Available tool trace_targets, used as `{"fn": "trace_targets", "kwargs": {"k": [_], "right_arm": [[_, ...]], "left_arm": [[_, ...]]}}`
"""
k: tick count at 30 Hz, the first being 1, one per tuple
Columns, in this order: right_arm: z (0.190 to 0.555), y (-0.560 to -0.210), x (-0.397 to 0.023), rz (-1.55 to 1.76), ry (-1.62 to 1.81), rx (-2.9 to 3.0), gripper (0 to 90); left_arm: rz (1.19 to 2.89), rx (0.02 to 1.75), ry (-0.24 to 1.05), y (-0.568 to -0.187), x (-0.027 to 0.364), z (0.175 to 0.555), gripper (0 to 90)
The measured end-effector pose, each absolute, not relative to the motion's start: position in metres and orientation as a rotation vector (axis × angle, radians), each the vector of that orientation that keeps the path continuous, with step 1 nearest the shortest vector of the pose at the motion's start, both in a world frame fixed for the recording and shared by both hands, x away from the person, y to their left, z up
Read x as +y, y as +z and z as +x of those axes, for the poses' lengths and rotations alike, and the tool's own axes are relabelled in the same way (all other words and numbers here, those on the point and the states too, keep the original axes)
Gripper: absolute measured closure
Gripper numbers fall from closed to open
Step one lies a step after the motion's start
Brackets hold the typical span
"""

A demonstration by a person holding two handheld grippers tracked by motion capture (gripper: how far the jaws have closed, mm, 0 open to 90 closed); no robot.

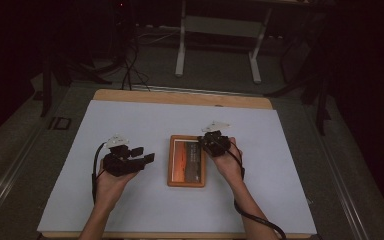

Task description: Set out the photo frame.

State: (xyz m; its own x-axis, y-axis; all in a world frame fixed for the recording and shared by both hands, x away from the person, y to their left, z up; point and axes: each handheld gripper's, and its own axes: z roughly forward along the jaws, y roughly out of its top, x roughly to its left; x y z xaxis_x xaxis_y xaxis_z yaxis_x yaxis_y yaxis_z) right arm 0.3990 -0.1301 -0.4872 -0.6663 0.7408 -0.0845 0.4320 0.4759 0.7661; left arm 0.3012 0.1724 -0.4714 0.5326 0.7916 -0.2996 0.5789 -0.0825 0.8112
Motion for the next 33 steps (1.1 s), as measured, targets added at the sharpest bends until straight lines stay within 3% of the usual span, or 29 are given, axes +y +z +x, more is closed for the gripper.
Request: {"fn": "trace_targets", "kwargs": {"k": [33], "right_arm": [[0.411, -0.506, -0.150, 1.142, 1.051, 2.296, 90.0]], "left_arm": [[1.791, 1.138, 0.258, -0.473, 0.167, 0.301, 44.0]]}}
